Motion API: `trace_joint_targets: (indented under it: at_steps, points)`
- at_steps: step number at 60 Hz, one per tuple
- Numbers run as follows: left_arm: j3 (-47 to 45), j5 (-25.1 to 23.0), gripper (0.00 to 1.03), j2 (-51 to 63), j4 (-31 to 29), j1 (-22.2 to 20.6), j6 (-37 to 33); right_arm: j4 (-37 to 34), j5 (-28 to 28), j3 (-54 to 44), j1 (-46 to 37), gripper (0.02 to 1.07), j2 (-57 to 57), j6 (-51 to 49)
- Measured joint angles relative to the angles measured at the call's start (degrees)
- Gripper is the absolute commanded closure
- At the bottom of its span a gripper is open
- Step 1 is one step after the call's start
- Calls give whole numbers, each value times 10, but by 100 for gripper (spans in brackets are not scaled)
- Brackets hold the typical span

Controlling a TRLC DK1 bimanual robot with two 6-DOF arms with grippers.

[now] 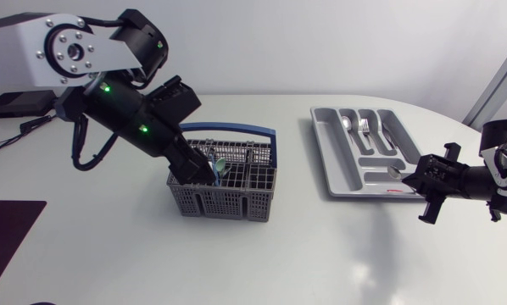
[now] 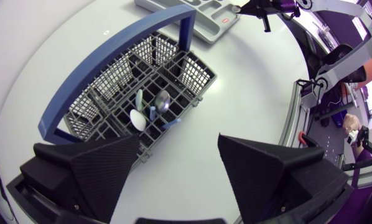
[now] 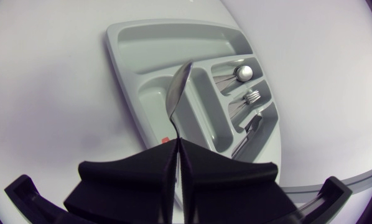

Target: Unload the cutlery basket into the drawer organizer.

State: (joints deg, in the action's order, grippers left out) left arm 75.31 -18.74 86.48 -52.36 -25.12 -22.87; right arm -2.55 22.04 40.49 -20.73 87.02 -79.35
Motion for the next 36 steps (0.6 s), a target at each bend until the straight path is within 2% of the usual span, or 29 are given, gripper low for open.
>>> trace_joint_targets:
  at_steps: [9, 29, 33, 36]
  points:
    - [-13, 0, 14, -18, 1, 21, 0, 2, -7, 23, 0, 101, 11, 0]
    - [-40, -20, 14, -21, 11, 29, 0, 80, -57, 46, 2, 100, 97, -9]
    - [-40, -20, 14, -21, 17, 27, 0, 94, -68, 46, 4, 97, 109, -9]
    - [-40, -22, 14, -21, 22, 24, 0, 109, -74, 46, 7, 88, 116, -9]
